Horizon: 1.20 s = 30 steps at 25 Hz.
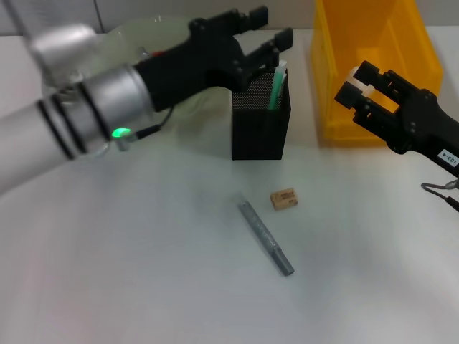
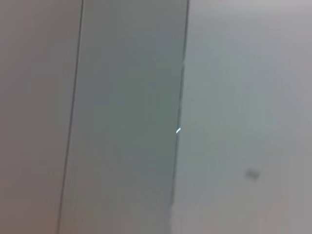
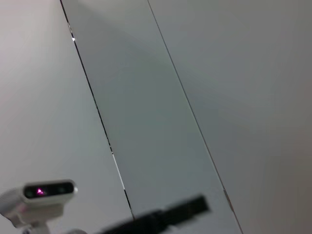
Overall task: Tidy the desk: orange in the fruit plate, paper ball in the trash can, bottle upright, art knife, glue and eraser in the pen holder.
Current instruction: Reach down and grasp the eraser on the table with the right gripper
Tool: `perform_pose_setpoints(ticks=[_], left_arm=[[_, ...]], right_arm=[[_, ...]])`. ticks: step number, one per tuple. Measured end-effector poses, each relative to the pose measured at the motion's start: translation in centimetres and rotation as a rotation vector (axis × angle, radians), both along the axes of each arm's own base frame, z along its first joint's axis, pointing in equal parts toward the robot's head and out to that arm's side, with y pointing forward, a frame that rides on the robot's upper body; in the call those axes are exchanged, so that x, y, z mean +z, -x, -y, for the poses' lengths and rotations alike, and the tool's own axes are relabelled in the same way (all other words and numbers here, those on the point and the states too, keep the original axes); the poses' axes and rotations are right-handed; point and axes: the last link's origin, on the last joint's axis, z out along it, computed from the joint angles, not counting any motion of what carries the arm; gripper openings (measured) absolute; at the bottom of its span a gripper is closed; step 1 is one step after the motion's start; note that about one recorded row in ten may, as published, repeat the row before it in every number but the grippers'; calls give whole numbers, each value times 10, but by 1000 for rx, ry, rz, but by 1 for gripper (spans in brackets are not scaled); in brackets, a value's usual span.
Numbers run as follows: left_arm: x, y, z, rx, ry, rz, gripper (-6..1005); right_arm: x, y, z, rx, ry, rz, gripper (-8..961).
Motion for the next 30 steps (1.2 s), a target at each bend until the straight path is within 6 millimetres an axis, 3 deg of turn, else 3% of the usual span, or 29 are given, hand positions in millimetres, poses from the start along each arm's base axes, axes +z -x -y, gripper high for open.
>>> perform_pose_setpoints(ticks=[3,6,10,14,19,20,25,26,30], left_arm=[[31,3,14,-72,104,69,488],[47,8,23,-118,171,99,494],[78,31,53,-221,273,121,584],[86,49,72,-267,272,88,673],[83,72,94,-265,254,39,801],[78,83,101,-233,250,39,801],[75,97,107,-167,255,67,801],[75,97,107,-167,255,67,801],[75,99,108,-156,255,69,801]], right_arm=[[1,0,0,1,0,1,647],[1,0,0,2,0,1,645],[1,2,-2,8,1,1,643],[2,3,-3,13,9,-1,640],[10,14,-10,52,29,0,637],[12,16,-11,65,36,5,637],[31,42,-25,146,180,116,634],[31,42,-25,146,180,116,633],[54,74,-43,147,343,315,631]])
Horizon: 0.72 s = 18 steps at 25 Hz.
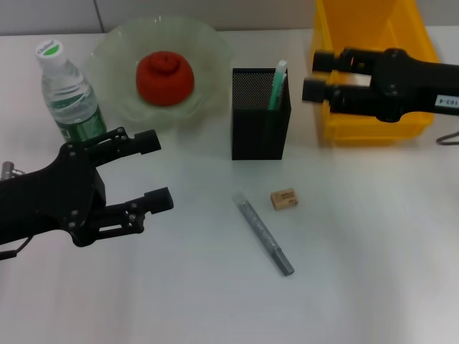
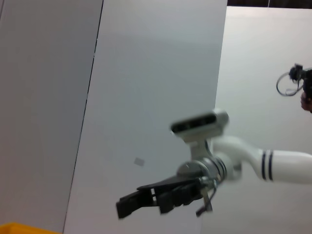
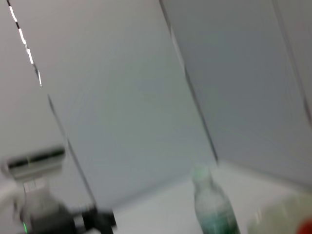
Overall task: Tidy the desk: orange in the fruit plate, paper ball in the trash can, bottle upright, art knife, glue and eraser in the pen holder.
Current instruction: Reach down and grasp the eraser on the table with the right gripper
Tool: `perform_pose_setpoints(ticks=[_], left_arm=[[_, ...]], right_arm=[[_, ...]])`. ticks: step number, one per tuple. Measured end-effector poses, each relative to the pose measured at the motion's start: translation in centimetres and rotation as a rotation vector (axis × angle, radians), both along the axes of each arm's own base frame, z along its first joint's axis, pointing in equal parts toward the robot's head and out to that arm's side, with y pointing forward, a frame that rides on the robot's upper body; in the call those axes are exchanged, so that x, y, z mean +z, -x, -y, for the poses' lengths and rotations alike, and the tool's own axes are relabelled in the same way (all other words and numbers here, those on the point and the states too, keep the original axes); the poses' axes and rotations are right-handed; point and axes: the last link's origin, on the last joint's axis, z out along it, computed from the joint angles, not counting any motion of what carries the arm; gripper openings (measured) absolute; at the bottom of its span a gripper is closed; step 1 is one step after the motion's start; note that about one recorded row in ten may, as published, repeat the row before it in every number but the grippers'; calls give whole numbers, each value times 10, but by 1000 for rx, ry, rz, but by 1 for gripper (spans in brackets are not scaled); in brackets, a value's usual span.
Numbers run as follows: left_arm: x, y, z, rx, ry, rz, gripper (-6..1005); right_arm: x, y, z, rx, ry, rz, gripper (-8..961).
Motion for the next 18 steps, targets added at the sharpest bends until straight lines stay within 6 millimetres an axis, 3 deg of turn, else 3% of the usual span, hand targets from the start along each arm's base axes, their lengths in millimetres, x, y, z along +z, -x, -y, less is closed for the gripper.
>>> perform_pose_setpoints(ticks=[4,5,9,10,12,18], left_arm=[[-1,0,1,-1,3,1,801],[-2,-1,1,-1,3,1,801],[-3,0,0,4,0,-1,801],[-3,0,0,6,-1,-2,801],[-4,-1,0,6,0,-2,801],[-5,-1,0,5,2,0,801]], right_arm=[[14,30,-17,-74,113,293,628],[18,45,-23,-87,136,414,628],[18,64,-31,-95,166,572,625],[16,73,-37,-100,183,684,625],[12,78,-39,-95,194,741,624],[-24,96,-42,-44,189,1079,620]])
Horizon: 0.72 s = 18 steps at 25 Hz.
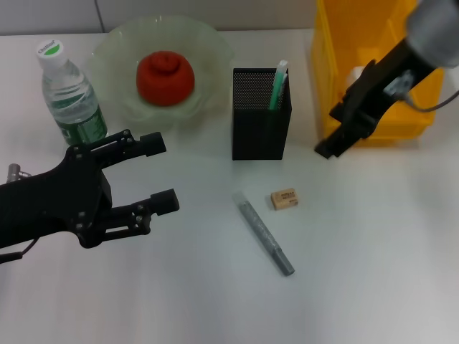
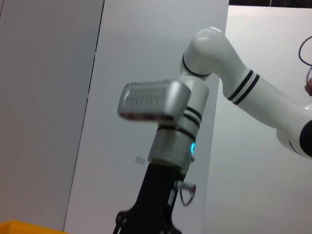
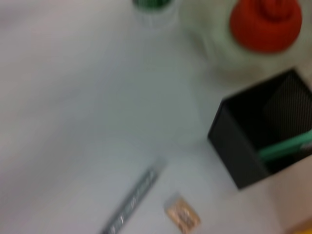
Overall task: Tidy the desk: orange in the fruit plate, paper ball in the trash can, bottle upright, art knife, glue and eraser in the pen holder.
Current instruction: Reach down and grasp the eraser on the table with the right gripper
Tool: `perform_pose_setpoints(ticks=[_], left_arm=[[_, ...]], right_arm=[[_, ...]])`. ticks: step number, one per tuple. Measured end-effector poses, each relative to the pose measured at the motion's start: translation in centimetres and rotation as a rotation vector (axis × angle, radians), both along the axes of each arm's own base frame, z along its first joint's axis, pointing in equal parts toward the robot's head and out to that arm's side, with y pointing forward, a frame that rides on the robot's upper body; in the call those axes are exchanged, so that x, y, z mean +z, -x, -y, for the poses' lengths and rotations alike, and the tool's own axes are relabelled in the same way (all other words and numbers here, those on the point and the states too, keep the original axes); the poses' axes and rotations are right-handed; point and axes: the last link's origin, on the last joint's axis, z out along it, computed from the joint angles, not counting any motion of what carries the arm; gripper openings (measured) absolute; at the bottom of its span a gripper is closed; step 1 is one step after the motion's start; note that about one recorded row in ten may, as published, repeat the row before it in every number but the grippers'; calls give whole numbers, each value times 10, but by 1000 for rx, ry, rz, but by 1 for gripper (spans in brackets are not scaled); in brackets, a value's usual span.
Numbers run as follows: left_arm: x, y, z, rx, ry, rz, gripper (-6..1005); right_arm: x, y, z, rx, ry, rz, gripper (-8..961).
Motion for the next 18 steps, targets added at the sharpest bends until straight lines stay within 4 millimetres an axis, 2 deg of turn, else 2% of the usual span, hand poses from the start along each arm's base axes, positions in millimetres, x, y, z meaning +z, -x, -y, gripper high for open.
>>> perform_pose_setpoints(ticks=[1,2,3,9,18], left_arm=[[0,0,0,0,0,1,801],[-1,0,0,0,0,2,801],[-1,0,0,0,0,2,801],[-3,-1,1,-7,-1,-1,801],[-12,-3,2,-14,25,-22,801]], right_arm=[[-8,2,1,21,8,45,619],[-25,2,1,52,19,98,619],[-25,2,1,52,19,98,618],[-59,-2,4,85,73,101,615],[-86,-20,6,69,106,106,609]])
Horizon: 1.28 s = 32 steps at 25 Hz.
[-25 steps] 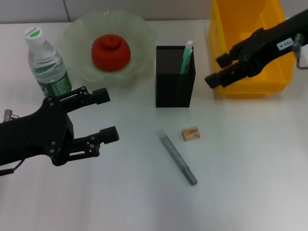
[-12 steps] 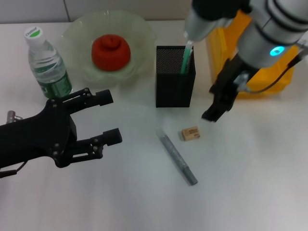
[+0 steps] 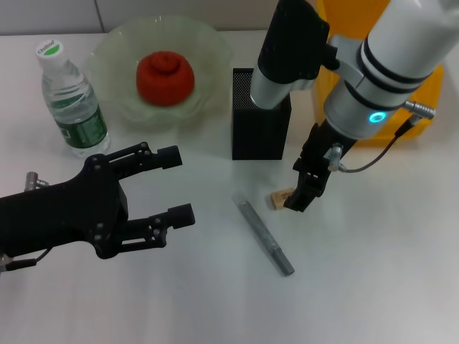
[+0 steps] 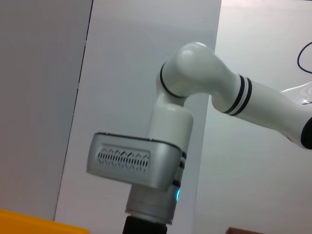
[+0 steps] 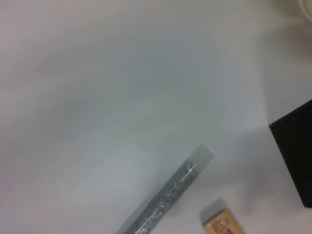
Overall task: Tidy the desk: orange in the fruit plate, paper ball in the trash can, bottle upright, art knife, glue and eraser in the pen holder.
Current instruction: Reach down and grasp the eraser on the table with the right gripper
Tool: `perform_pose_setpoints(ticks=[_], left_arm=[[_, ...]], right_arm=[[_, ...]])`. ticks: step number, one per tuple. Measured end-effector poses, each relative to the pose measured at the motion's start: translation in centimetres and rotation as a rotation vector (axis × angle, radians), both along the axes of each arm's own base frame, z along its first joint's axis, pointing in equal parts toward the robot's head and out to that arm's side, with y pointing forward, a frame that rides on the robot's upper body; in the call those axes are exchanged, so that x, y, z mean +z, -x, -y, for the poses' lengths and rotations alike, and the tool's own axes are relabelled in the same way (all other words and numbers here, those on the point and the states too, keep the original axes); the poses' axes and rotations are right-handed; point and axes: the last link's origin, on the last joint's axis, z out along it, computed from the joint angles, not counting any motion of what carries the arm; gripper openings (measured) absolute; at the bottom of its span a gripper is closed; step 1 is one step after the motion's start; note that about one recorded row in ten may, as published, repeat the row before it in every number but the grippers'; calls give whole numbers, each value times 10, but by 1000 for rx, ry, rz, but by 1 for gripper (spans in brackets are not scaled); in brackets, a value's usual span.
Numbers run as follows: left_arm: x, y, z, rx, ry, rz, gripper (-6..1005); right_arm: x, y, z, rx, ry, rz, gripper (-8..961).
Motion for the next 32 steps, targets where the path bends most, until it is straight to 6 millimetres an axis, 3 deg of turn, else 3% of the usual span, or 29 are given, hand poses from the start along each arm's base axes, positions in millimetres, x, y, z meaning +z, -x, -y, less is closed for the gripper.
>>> perform_pose_setpoints(ticks=[14,32], left_arm=[[-3,0,-4,3,-18,-12,801],[-5,-2,-7,6,-24,-16,801]], right_arm=[[-19,-16,-3,-18,-10,-32,601],[-24,-25,-6,-21,-23,-26,590]])
